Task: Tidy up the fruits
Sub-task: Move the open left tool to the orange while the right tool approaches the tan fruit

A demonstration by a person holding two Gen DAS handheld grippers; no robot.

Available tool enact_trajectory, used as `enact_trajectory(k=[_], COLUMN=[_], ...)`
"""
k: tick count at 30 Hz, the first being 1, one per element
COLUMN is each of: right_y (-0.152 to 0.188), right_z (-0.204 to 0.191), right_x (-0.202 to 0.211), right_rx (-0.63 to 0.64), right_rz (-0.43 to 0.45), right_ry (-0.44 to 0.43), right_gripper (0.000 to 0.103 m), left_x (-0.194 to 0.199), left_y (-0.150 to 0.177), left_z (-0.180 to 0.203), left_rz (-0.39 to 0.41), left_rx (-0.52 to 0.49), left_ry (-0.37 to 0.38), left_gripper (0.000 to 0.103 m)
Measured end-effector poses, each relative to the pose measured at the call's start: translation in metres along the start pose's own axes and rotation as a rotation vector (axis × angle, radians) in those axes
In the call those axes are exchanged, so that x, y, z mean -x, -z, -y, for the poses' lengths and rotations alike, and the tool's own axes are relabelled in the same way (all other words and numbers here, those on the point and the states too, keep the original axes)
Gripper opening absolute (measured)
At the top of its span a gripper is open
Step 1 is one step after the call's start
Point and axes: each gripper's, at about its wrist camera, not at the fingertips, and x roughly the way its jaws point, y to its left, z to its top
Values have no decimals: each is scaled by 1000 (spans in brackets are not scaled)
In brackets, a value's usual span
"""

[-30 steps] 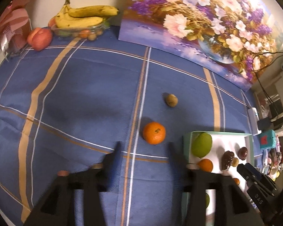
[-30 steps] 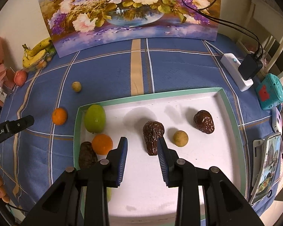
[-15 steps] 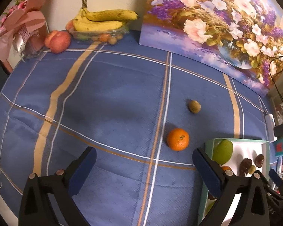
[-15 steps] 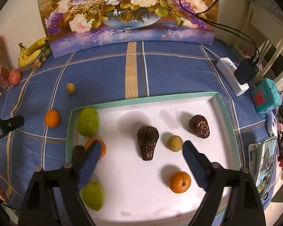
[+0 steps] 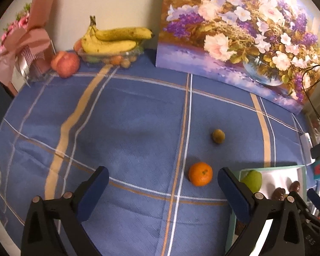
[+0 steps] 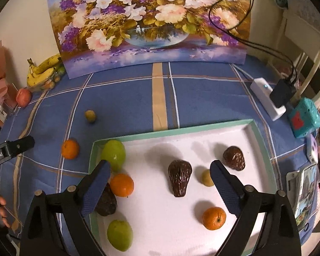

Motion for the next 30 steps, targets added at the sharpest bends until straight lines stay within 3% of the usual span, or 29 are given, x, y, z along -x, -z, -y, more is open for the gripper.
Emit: enact_trajectory(k=[6,13,23,30], right_y=[-8,-14,-28,-42], right_z=[-10,-24,-33,-39], right_x=[-1,-11,-19,-34], right_rx=[0,21,-6,10], right_rz=[20,27,50,34], right_ry=[-45,18,-9,-33], right_gripper=[94,94,94,94], left_x=[3,-4,-21,-25], left_y=[-9,-15,-23,-30], left_z=[-3,3,22,20], left_rz=[56,65,-20,39], left_rx=[49,66,-7,-74], left_ry=[37,-16,-42,-53], left_gripper=[103,103,103,103])
